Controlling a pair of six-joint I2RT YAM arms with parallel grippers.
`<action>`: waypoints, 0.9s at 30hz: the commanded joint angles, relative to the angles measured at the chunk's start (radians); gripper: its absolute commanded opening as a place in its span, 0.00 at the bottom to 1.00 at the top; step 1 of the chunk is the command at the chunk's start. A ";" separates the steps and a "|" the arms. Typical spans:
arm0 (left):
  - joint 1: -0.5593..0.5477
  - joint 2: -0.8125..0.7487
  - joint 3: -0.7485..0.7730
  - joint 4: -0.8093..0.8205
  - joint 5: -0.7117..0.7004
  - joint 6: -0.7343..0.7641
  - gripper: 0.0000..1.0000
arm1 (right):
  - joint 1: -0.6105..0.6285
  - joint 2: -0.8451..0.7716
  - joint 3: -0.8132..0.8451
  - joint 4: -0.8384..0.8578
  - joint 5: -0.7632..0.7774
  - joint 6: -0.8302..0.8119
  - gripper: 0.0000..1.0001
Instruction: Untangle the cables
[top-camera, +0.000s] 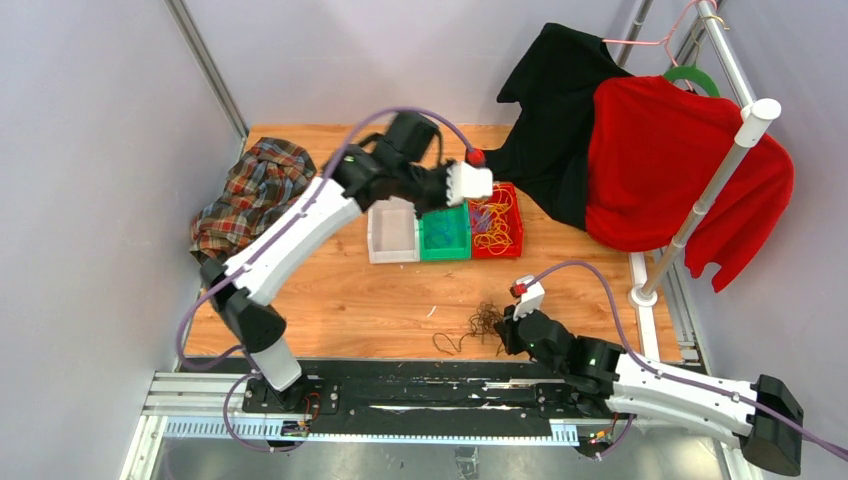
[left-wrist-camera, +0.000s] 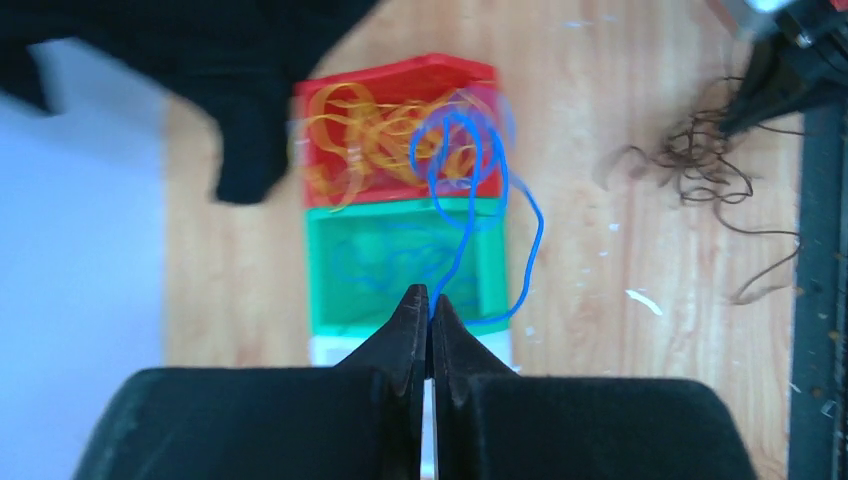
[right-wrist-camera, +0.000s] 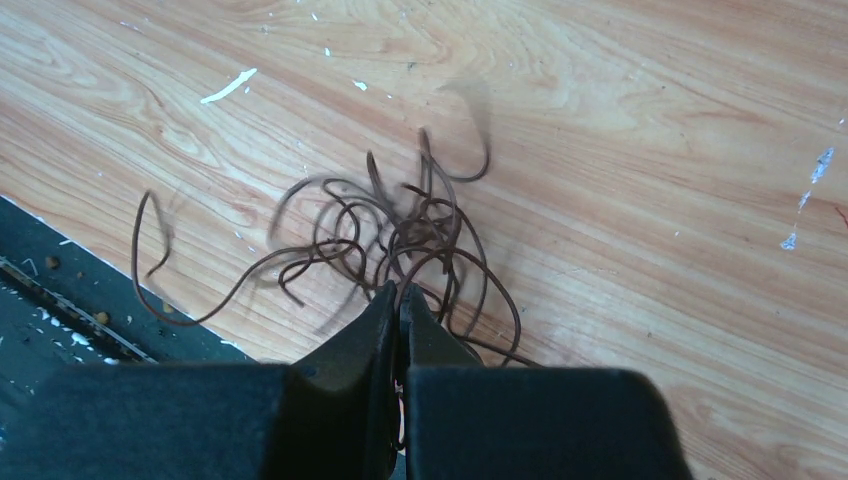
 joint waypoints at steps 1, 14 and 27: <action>0.050 -0.100 0.106 -0.062 -0.087 -0.055 0.00 | 0.021 0.061 0.050 0.060 -0.005 -0.022 0.01; 0.057 -0.201 0.137 -0.058 -0.184 -0.024 0.00 | 0.021 0.204 0.101 0.156 -0.066 -0.012 0.01; 0.075 0.062 -0.221 0.315 -0.460 -0.037 0.00 | 0.021 0.015 0.079 0.093 0.029 -0.009 0.01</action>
